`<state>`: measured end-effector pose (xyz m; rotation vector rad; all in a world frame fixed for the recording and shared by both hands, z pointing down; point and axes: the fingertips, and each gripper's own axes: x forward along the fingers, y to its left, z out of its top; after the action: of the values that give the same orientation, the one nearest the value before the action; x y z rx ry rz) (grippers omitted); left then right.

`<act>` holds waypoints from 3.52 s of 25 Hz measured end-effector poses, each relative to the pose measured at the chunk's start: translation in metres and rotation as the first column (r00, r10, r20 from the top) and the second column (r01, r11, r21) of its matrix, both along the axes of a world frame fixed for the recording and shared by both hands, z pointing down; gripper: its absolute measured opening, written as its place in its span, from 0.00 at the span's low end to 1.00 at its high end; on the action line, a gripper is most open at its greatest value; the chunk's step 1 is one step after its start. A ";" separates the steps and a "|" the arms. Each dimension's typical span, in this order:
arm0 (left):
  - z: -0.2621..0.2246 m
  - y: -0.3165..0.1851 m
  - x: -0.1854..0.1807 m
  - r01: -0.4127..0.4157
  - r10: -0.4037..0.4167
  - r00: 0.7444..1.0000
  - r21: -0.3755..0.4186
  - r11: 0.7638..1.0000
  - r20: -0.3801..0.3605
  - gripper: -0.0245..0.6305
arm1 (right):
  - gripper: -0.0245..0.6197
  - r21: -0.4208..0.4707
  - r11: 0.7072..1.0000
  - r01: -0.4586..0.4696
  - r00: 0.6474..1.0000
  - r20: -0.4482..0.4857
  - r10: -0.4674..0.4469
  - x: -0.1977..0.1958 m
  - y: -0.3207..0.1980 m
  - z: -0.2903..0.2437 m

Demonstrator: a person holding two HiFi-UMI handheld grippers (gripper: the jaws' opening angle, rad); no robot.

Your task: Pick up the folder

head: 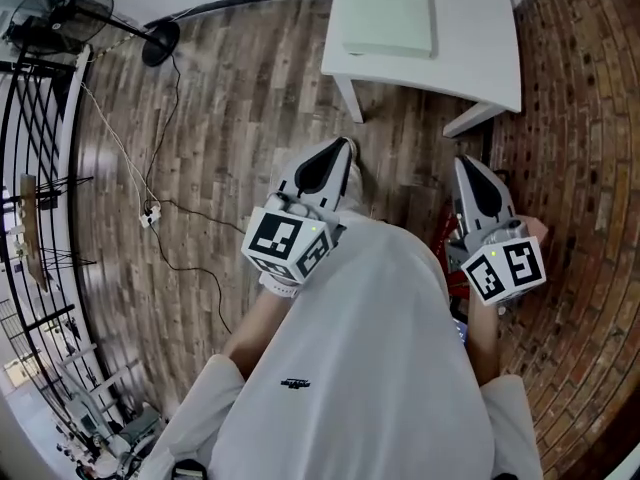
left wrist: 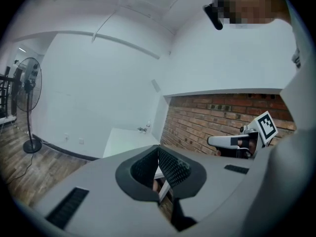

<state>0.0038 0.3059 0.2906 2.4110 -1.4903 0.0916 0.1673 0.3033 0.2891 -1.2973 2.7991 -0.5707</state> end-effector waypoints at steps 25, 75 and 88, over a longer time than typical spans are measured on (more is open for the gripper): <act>-0.010 -0.264 -0.102 -0.153 0.150 0.982 -0.022 0.988 -0.115 0.07 | 0.05 0.041 0.955 -0.294 0.946 -0.133 0.296 -0.088 -0.252 -0.029; 0.084 -0.441 -0.053 -0.092 0.067 0.994 -0.327 0.941 -0.089 0.53 | 0.62 -0.293 0.956 -0.021 0.976 -0.214 -0.044 -0.065 -0.455 0.092; 0.136 -0.475 -0.062 -0.033 0.004 0.998 -0.435 0.900 -0.068 0.57 | 0.74 -0.409 0.912 0.012 0.963 -0.242 -0.121 -0.067 -0.498 0.143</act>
<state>-0.0582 -0.1695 0.4262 2.0446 -1.2570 0.3132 0.1007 -0.1952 0.4323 -1.4361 3.0609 -1.1132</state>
